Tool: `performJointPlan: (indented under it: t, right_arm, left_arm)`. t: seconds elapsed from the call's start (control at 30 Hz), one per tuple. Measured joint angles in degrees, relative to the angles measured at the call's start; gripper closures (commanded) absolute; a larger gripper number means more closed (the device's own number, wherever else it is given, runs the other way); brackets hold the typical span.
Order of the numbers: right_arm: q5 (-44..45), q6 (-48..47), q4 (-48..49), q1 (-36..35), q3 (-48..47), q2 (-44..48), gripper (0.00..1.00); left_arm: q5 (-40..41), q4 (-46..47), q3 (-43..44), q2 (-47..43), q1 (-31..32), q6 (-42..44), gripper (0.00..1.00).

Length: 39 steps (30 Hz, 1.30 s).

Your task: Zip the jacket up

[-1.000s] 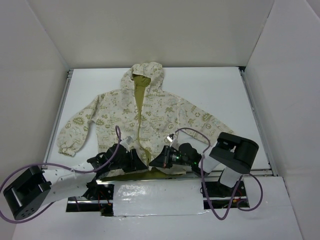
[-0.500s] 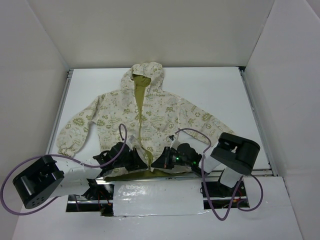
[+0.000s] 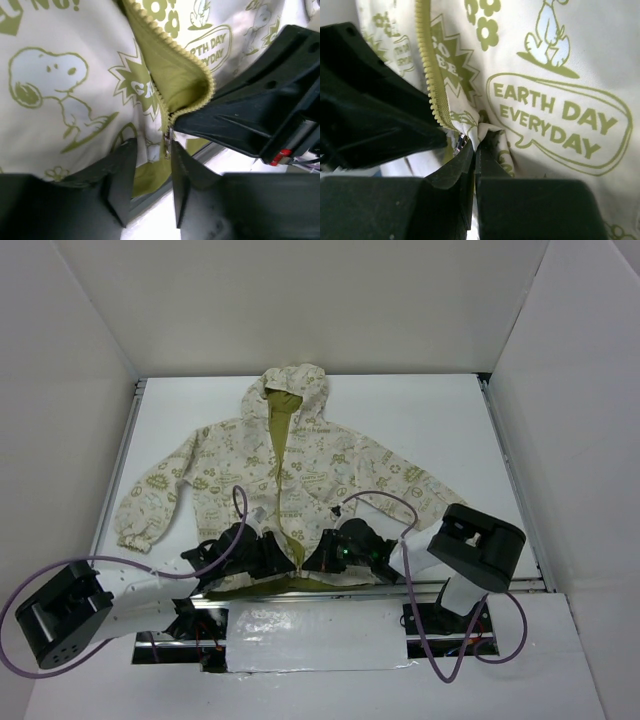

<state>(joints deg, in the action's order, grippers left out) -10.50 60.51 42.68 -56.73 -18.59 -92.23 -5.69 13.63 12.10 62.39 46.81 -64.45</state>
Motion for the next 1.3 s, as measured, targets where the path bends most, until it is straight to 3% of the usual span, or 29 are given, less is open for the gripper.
performJointPlan:
  t: [0.17, 0.37, 0.5, 0.53, 0.7, 0.83, 0.97, 1.17, 1.3]
  right_arm:
    - [0.09, -1.51, -5.03, 0.0, -4.11, -1.33, 0.85]
    - [-1.6, -3.02, -5.73, 0.0, -6.19, -2.51, 0.73]
    - [-2.27, -3.82, -5.55, 0.0, -6.25, -2.51, 0.73]
    - [-2.34, -4.04, -5.55, 0.0, -6.27, -2.51, 0.74]
    - [-2.89, -4.55, -5.4, 0.37, -6.47, -2.86, 0.74]
    - [-3.37, -4.63, -5.4, 0.87, -6.49, -3.02, 0.74]
    - [-3.63, -4.66, -5.57, 1.01, -6.82, -3.23, 0.74]
    - [-4.87, -4.61, -5.42, 1.03, -8.44, -4.96, 0.75]
    - [-5.77, -4.46, -4.61, 1.07, -8.55, -5.11, 0.75]
  left_arm:
    - [0.96, -0.26, -1.73, -3.34, 0.0, 0.11, 0.53]
    - [0.74, 1.09, -2.36, -3.06, -0.02, 1.31, 0.6]
    - [-0.46, 3.82, -2.64, -1.14, -0.11, 1.4, 0.62]
    - [-0.87, 4.83, -2.64, -0.35, -0.13, 1.38, 0.64]
    - [-2.82, 9.18, -2.67, 3.76, -0.44, 1.38, 0.94]
    - [-3.91, 10.82, -2.54, 5.29, -0.66, 1.31, 0.94]
    - [-3.98, 10.03, -2.49, 4.07, -0.76, 1.53, 0.79]
    - [-1.25, 2.27, -2.51, -3.1, -0.68, 3.87, 0.96]
    - [-0.39, -1.77, -3.13, -8.48, -0.42, 4.85, 0.93]
